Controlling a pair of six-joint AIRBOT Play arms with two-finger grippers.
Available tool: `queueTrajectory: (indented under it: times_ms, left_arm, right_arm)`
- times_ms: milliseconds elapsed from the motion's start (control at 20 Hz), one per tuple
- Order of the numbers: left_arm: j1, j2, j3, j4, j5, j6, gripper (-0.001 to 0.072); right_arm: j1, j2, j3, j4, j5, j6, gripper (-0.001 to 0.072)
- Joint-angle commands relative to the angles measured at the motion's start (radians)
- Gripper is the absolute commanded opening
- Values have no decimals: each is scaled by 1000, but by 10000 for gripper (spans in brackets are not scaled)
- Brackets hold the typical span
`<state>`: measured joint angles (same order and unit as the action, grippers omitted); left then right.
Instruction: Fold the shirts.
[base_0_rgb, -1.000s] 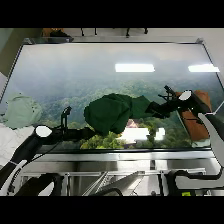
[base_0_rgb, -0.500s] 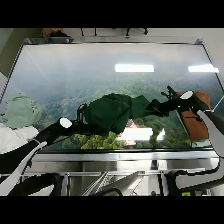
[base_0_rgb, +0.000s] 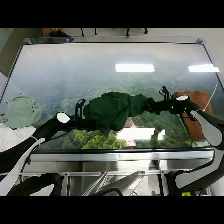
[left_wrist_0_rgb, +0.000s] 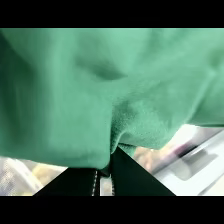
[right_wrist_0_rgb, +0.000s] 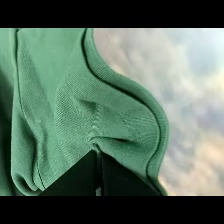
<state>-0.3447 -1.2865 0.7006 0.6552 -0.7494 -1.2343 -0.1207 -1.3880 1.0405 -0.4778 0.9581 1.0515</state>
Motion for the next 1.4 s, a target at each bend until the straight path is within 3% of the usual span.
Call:
queueTrajectory:
  times_ms: [0,200,500,700,900,1100,1350]
  left_arm:
    - [77,141,16,1,-47,1,16]
    - [313,383,257,-2,-251,-6,16]
    - [655,562,850,-1,-490,-28,16]
    - [701,615,1009,9,-537,-27,16]
    - [700,655,842,8,-581,-27,16]
    - [700,657,503,4,-608,1,16]
    - [623,530,103,-62,-485,154,17]
  right_arm:
    - [-10,23,61,188,150,-116,21]
    - [-76,196,329,359,263,-129,21]
    - [-142,464,795,359,262,-124,21]
    - [-142,642,842,272,235,-124,21]
    - [-142,681,814,3,296,-5,21]
    - [-131,589,581,2,391,37,21]
    - [-30,424,148,2,285,-58,22]
